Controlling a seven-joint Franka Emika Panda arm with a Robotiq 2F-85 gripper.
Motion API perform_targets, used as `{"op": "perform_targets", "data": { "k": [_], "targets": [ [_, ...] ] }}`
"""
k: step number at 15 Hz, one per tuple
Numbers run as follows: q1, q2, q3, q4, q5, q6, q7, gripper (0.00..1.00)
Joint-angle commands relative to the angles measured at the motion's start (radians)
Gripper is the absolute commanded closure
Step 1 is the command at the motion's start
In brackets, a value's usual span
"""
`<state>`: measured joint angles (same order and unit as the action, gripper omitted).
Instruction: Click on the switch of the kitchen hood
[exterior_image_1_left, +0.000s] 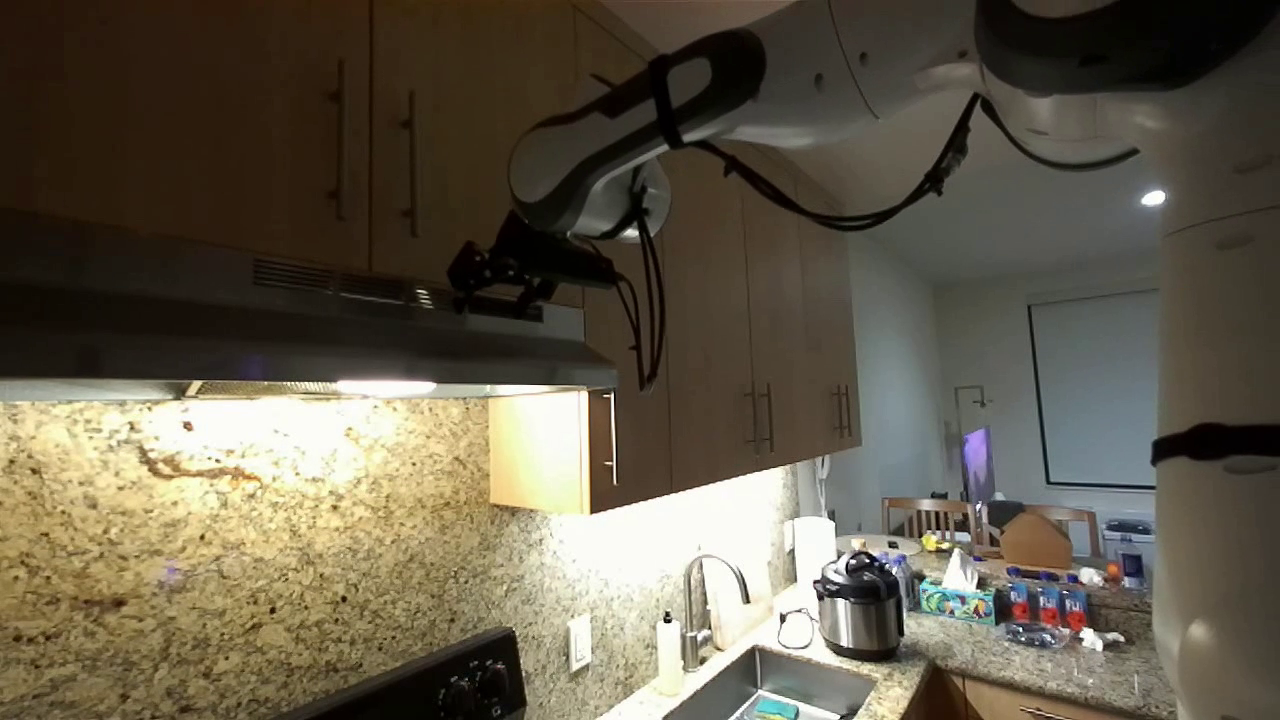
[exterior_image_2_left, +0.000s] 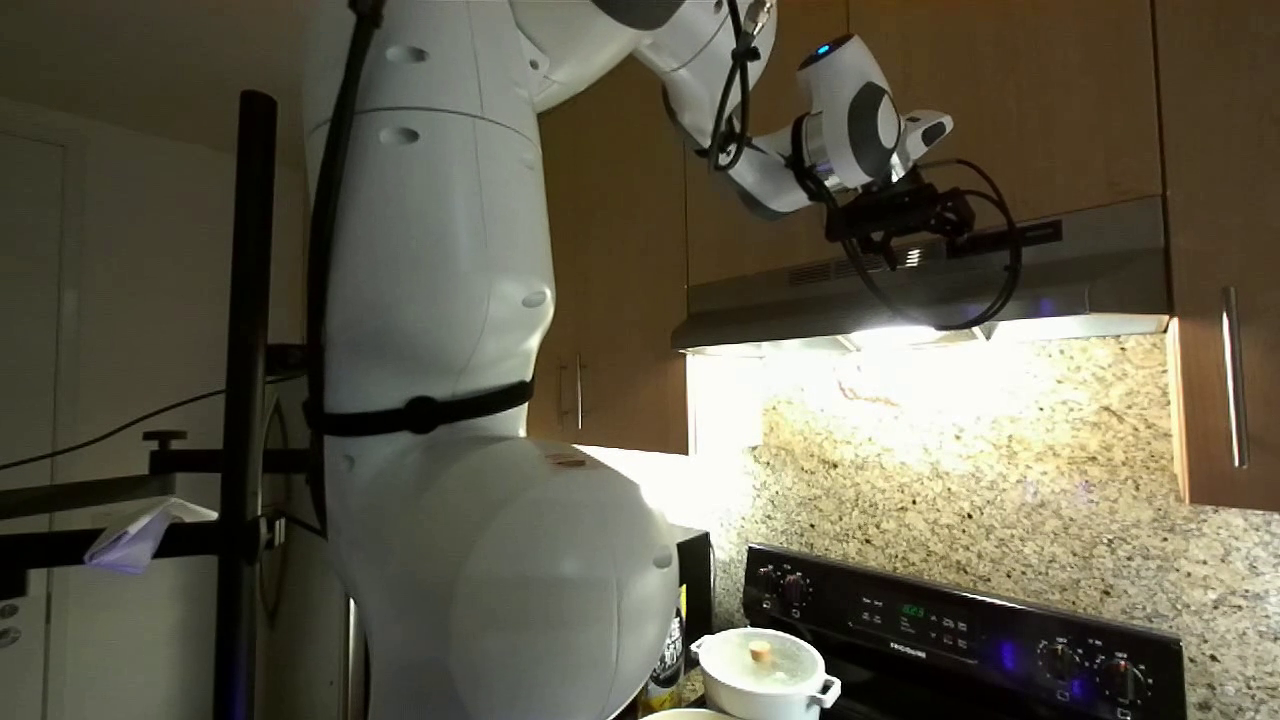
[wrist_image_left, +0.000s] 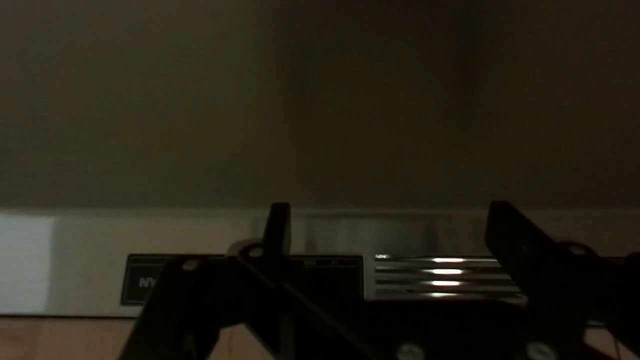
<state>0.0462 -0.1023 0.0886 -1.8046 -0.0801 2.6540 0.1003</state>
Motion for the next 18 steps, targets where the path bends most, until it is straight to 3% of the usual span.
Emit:
{"op": "perform_targets", "data": {
  "k": [1,18],
  "targets": [
    [0.013,0.045,-0.004,0.077,0.014,-0.024,-0.066,0.0],
    [0.023,0.214,-0.01,0.316,0.006,-0.072,-0.052,0.0]
  ]
}}
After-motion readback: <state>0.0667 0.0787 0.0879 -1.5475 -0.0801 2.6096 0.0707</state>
